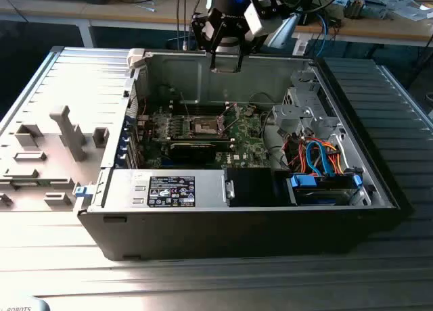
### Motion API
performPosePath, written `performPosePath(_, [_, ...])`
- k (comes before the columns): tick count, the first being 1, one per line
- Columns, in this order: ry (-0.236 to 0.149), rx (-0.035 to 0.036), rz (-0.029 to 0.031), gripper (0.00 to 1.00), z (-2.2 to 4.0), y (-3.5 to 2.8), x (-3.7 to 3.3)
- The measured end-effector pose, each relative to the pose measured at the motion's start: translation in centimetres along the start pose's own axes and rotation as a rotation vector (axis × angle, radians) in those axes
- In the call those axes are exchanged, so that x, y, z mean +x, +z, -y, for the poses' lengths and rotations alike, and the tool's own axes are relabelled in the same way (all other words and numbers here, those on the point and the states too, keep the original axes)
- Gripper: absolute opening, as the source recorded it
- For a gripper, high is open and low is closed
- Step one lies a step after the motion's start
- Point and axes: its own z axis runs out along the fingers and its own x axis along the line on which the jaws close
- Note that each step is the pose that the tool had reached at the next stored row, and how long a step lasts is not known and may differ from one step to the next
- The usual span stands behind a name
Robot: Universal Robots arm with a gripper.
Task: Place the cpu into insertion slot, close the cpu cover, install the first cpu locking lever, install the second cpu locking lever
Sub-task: 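Place the cpu into insertion slot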
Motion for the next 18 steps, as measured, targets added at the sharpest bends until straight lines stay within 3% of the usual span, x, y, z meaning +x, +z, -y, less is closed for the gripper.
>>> performPosePath(18, [0.0, 0.0005, 0.0, 0.55, 0.05, 0.54, 0.16])
